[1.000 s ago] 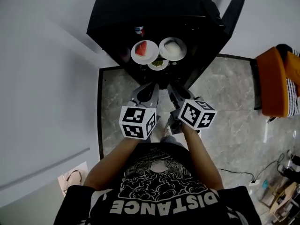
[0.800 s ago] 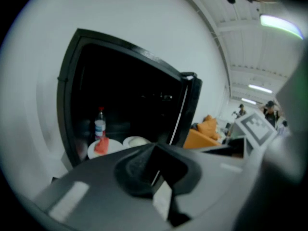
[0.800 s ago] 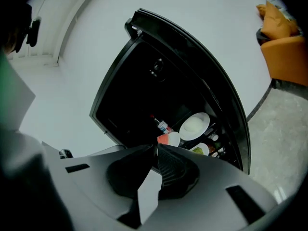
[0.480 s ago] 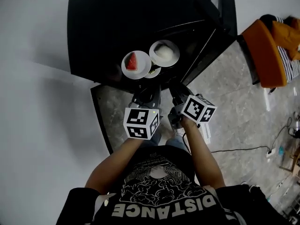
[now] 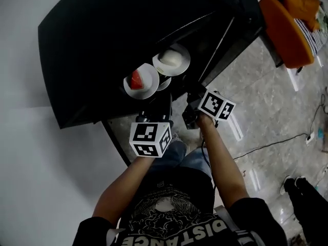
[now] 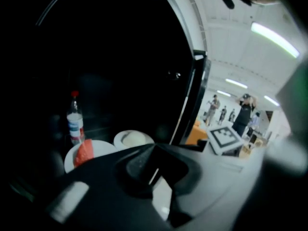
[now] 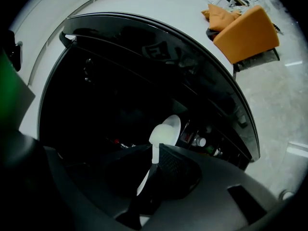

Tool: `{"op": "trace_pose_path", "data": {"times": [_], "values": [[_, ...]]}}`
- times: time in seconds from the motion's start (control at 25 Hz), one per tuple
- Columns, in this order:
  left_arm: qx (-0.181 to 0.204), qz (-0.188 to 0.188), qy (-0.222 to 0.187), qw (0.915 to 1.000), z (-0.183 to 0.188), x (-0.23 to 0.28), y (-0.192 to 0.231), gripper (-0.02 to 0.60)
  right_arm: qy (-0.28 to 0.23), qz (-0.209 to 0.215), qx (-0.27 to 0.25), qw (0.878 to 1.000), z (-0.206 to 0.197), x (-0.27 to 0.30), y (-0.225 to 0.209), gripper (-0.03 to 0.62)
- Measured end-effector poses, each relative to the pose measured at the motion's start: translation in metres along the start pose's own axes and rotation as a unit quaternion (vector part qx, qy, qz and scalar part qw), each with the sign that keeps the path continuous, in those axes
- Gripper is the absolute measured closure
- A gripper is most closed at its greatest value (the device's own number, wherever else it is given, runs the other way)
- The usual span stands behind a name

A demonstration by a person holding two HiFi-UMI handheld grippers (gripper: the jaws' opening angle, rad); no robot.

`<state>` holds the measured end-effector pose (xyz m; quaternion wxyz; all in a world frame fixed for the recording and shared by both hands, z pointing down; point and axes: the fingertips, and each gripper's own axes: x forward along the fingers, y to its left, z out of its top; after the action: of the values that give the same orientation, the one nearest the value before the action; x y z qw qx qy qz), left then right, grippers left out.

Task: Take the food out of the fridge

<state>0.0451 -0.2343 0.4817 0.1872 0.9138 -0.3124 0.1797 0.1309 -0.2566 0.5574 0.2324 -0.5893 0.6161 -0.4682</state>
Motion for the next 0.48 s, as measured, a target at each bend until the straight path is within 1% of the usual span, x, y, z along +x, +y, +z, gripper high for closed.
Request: {"op": "trace_pose_path", "data": {"times": [0.04,0.12,0.32,0.48], "values": [[0.0,-0.003,0.001,1.0,0.0,0.002,0.001,0.579,-0.002,0.001,0.007,1.0,0.0,0.004,-0.003,0.575],[0.0,-0.008,0.003,1.0,-0.001,0.005,0.003,0.578,-0.003,0.005,0.023,1.0,-0.001,0.012,-0.009,0.509],[0.009,-0.028,0.015,0.9995,-0.002,0.013,0.007,0.578,-0.012,-0.006,0.059,0.998,-0.006,0.028,-0.025,0.502],[0.012,-0.037,0.021,0.999,-0.004,0.015,0.011,0.58,-0.019,0.0,0.094,0.995,-0.005,0.039,-0.03,0.5]]}}
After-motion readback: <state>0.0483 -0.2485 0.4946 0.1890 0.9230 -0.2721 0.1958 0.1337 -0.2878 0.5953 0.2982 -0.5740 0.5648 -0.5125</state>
